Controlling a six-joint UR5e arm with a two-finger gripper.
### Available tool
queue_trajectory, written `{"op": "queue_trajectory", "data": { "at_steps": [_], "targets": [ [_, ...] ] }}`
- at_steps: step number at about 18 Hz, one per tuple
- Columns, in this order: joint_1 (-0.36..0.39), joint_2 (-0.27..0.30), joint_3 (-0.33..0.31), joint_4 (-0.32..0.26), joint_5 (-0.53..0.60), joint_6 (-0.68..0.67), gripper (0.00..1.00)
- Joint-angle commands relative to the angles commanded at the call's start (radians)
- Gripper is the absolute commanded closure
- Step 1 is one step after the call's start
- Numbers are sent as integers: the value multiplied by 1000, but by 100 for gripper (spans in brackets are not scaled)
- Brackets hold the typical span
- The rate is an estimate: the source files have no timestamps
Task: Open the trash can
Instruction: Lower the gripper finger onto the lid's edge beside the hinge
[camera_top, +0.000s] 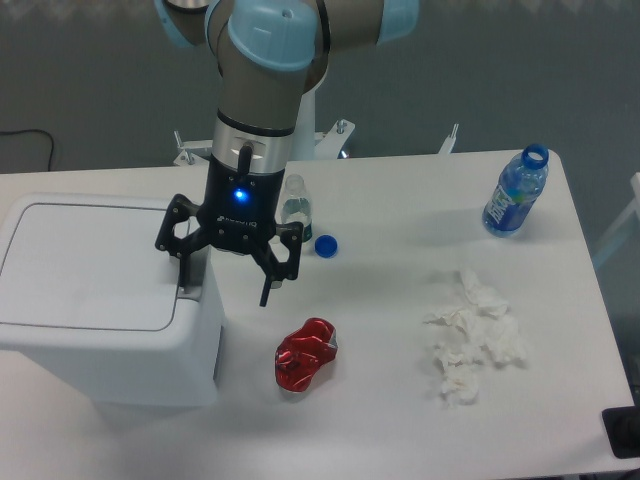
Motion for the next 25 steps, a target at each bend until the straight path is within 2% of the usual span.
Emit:
{"op": "queue_trajectory", "data": {
  "at_steps": [25],
  "targets": [
    [32, 2, 0, -3, -21, 2, 0]
  ]
}}
